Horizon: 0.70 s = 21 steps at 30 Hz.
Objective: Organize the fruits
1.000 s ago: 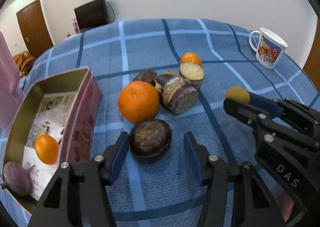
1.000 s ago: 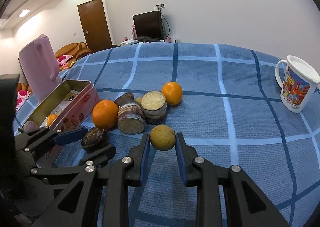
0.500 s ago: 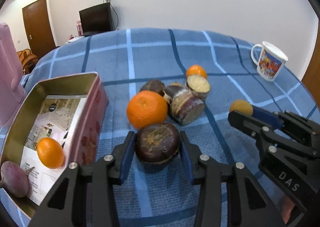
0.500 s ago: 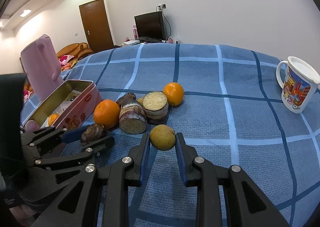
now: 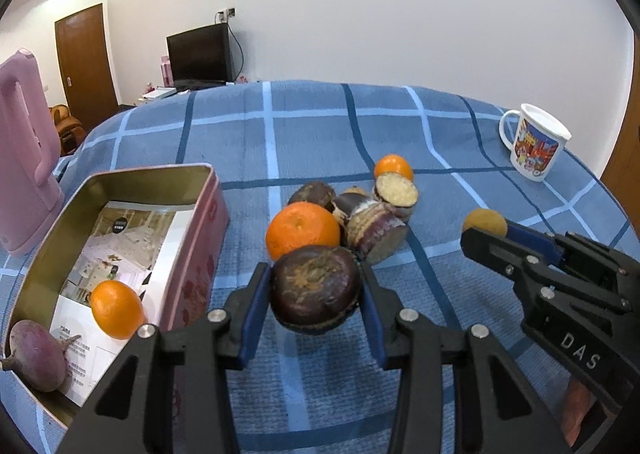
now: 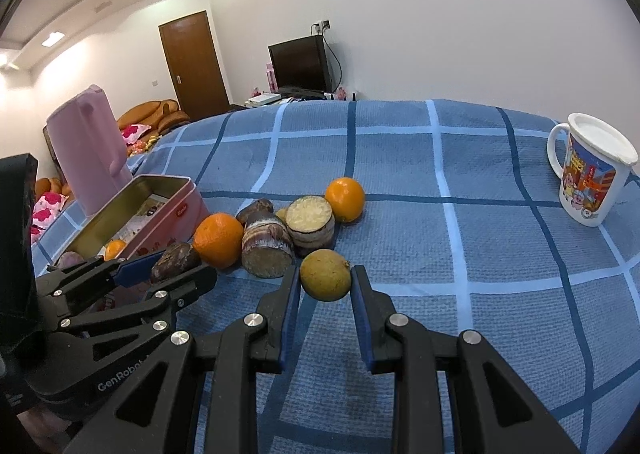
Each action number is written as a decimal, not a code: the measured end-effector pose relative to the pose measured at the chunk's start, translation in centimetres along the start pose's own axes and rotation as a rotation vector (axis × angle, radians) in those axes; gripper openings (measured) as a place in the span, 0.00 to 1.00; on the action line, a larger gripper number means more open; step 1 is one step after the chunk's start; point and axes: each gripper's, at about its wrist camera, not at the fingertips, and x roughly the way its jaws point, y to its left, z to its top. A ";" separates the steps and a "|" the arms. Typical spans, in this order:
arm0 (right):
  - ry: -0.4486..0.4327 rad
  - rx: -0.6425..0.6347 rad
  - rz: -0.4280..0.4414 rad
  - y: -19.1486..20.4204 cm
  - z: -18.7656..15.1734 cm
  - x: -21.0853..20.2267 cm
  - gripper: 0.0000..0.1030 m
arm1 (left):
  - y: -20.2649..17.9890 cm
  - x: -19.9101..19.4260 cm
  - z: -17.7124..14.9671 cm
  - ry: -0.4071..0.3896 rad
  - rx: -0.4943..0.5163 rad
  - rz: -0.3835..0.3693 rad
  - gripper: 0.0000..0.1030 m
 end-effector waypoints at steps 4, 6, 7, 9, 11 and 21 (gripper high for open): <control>-0.012 -0.012 0.001 0.3 0.0 -0.3 0.27 | 0.0 -0.3 0.0 -0.014 0.007 0.001 0.43; -0.014 -0.011 0.001 0.3 0.0 -0.4 0.27 | -0.1 -0.5 0.0 -0.023 0.007 0.002 0.43; -0.017 -0.009 -0.001 0.3 0.0 -0.4 0.27 | -0.1 -0.6 0.0 -0.029 0.007 0.002 0.43; -0.024 -0.010 -0.002 0.3 0.0 -0.6 0.27 | 0.0 -0.9 -0.1 -0.045 0.008 0.003 0.43; -0.035 -0.019 -0.004 0.6 0.0 -0.9 0.27 | -0.1 -1.2 -0.1 -0.056 0.012 0.007 0.43; -0.068 -0.041 -0.008 0.8 0.0 -1.5 0.27 | -0.4 -1.8 -0.1 -0.096 0.023 0.019 0.43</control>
